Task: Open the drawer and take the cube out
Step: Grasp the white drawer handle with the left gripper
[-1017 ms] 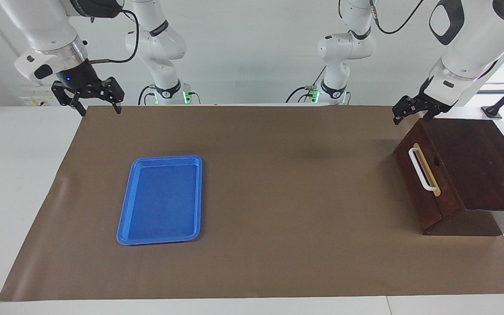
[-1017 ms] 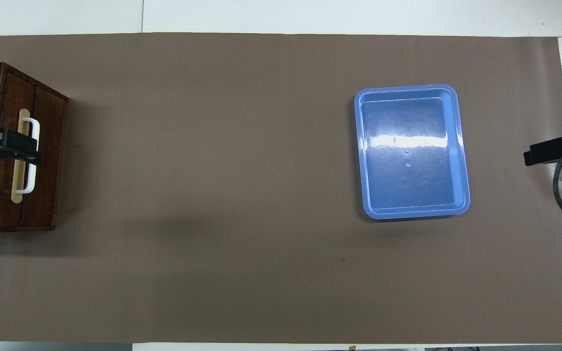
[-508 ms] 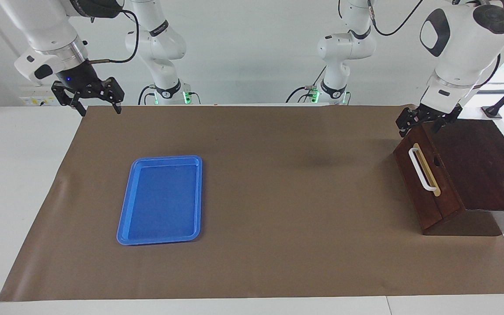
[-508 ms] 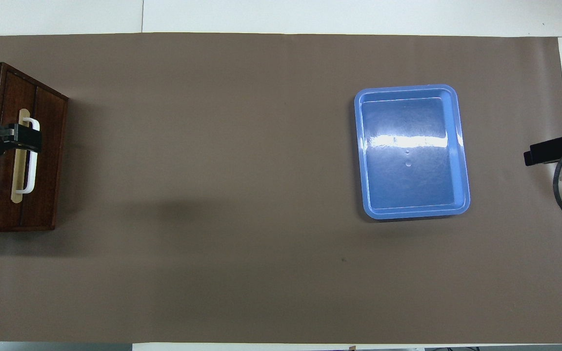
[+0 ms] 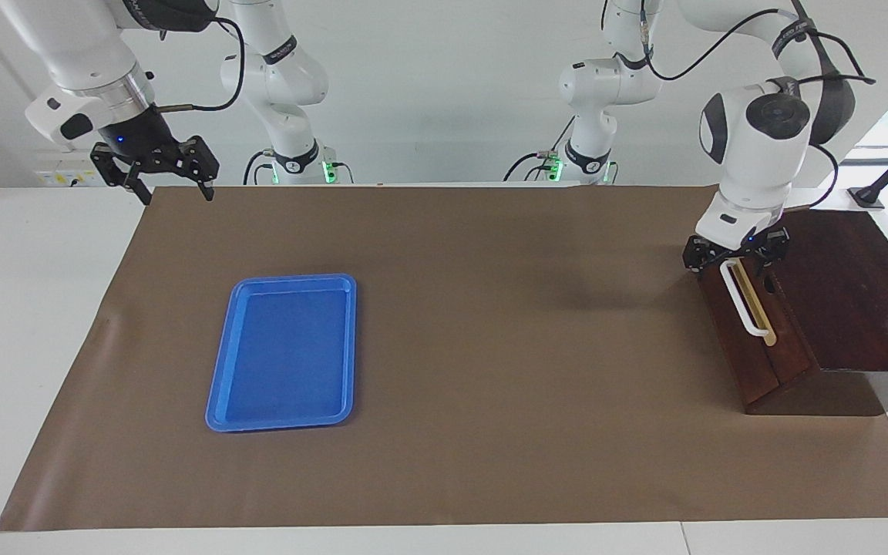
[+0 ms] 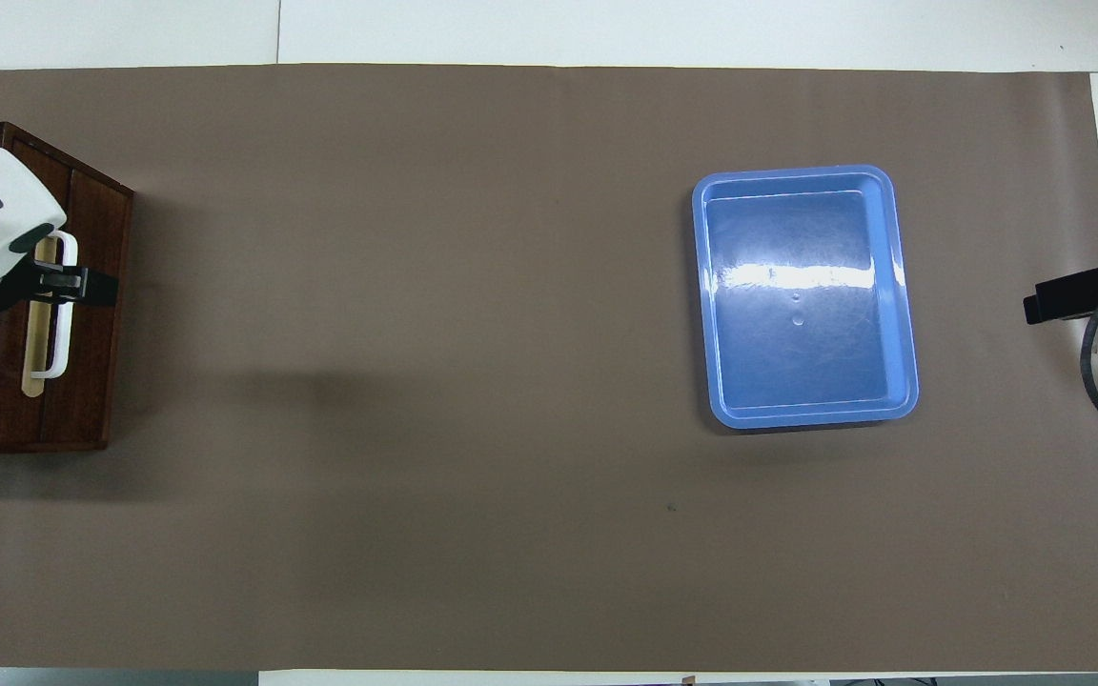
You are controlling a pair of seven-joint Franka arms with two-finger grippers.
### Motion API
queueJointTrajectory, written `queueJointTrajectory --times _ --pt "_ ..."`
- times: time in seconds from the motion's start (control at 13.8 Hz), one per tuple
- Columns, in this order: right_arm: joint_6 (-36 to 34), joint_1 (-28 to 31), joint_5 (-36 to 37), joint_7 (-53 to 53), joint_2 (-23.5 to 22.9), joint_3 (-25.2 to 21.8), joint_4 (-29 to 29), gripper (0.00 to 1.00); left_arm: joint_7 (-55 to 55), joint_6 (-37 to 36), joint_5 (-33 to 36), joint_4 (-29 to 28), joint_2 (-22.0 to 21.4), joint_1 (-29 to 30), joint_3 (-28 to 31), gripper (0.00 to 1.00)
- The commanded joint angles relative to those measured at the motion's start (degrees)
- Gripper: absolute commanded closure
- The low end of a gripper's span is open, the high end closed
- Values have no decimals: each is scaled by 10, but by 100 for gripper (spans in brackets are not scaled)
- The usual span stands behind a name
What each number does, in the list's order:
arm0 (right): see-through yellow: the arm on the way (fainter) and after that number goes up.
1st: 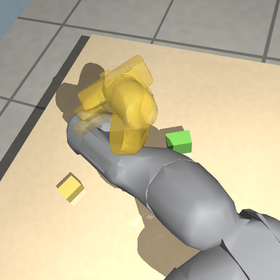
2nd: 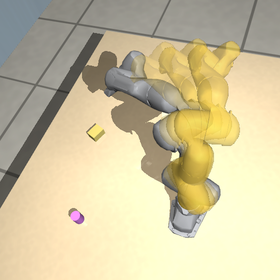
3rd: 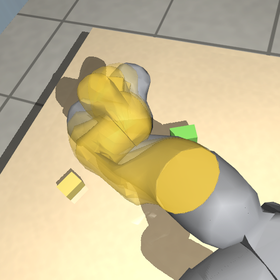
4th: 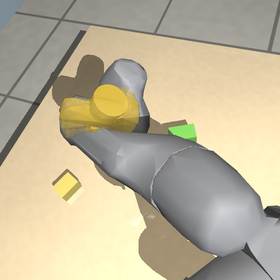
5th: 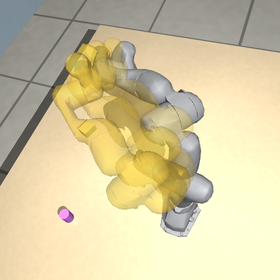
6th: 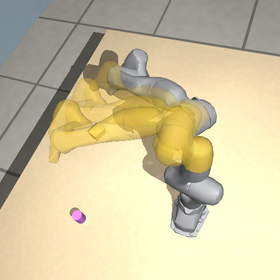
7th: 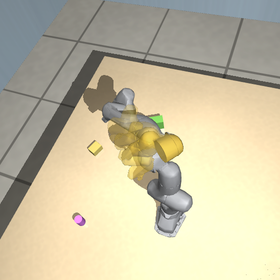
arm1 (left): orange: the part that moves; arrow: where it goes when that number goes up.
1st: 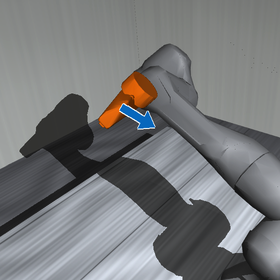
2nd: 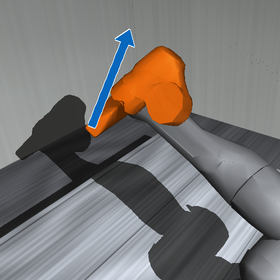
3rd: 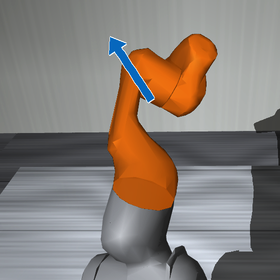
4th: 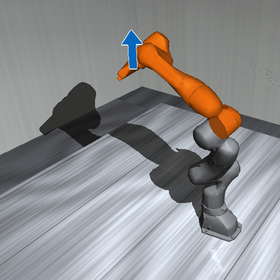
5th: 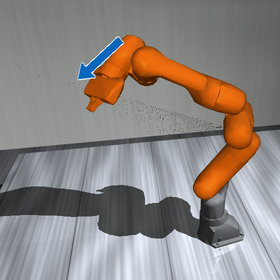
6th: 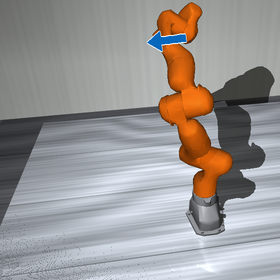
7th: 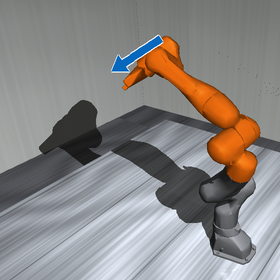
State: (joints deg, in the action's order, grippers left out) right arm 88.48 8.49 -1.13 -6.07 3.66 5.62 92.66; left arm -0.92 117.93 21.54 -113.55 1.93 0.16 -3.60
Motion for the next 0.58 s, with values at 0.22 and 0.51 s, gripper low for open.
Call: queueJointTrajectory --times 0.22,0.51 --pt "11 8 -8 3 8 7 10 0 -7 108 54 -32 38 10 6 0" --pt "11 7 -4 6 8 6 11 0 -4 140 56 -50 53 13 7 0"
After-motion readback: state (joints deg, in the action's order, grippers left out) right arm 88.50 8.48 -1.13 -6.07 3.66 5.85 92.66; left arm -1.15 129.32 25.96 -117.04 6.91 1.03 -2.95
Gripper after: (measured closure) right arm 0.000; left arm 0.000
